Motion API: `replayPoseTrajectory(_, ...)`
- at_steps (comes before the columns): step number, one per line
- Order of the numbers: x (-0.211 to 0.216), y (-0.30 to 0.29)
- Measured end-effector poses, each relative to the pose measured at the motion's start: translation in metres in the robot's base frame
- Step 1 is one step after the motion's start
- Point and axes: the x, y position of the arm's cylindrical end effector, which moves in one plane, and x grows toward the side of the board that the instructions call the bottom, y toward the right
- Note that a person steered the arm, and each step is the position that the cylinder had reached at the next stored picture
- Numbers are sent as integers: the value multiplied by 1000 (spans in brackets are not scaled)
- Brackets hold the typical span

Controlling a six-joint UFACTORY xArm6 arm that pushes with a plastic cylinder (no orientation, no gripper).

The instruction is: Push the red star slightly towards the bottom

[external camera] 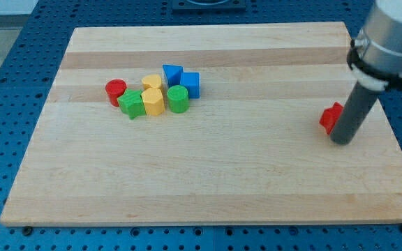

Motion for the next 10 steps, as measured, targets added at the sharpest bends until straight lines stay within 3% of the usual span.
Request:
replayPoseTrajectory(1, -18, -25)
replayPoseTrajectory(2, -10, -19)
replayPoseTrajectory(3, -22, 47)
replayPoseTrajectory(4, -60, 60)
replayPoseTrajectory(5, -63, 25)
replayPoseTrajectory(7, 30, -63)
replayPoseTrajectory(8, 52, -101)
replayPoseTrajectory(10, 31, -87)
